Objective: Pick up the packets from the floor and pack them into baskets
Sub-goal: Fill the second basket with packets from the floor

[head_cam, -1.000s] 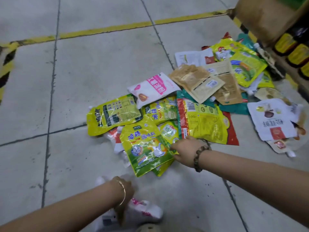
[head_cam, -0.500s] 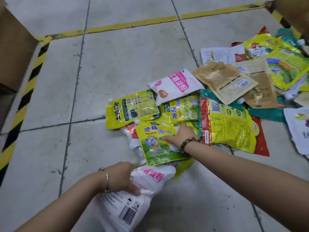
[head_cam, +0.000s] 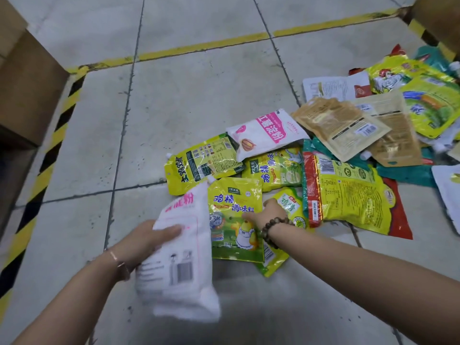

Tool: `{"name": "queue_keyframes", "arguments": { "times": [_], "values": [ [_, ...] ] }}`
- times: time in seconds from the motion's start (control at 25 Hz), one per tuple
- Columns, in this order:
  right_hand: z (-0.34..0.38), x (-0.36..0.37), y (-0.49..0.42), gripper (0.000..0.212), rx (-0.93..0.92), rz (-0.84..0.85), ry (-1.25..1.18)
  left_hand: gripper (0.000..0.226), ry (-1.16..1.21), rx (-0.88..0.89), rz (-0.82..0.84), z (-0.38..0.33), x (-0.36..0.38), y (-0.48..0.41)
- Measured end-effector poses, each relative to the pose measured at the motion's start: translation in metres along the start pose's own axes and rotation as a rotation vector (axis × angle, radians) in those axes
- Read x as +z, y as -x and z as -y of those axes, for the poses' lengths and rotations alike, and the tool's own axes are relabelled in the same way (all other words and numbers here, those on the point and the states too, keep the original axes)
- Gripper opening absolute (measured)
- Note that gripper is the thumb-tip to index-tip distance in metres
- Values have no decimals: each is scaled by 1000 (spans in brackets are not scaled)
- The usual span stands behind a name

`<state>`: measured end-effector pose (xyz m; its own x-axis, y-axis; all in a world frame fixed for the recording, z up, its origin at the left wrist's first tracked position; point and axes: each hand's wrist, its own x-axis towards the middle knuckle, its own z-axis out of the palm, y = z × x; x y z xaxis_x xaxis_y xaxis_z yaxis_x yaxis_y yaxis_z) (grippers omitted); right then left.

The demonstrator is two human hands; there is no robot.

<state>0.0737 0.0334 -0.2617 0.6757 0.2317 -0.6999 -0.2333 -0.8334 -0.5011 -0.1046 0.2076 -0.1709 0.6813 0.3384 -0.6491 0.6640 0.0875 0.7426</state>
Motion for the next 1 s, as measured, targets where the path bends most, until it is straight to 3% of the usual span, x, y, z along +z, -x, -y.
{"name": "queue_keyframes", "arguments": {
  "times": [0.12,0.2,0.32,0.4,0.52,0.6,0.76,0.84,0.92,1.0],
  "values": [
    [-9,6,12,48,-56,-16,-540,10,-37,-9,-201,-15,13,-22],
    [-9,-1,18,36,-117,132,-732,7,-147,69,-221,-24,26,-39],
    [-7,-10,24,29,-169,390,-694,26,-63,76,-161,-30,52,-59],
    [-8,-20,21,29,-191,378,-644,40,200,-54,-79,-32,68,-69],
    [-14,-36,14,14,-252,367,-616,26,282,-63,18,-34,92,-74],
    [-21,-39,14,8,-262,345,-601,32,171,24,-92,-45,102,-76],
    [-36,-42,16,11,-251,188,-524,35,-235,251,-522,-66,84,-93],
    [-37,-48,17,9,-273,168,-480,33,-118,226,-598,-60,70,-98],
    [-37,-48,14,7,-254,151,-496,18,290,62,-436,-47,72,-93],
    [-32,-41,15,6,-201,144,-593,30,555,-127,-117,-27,88,-80]
  ]
}}
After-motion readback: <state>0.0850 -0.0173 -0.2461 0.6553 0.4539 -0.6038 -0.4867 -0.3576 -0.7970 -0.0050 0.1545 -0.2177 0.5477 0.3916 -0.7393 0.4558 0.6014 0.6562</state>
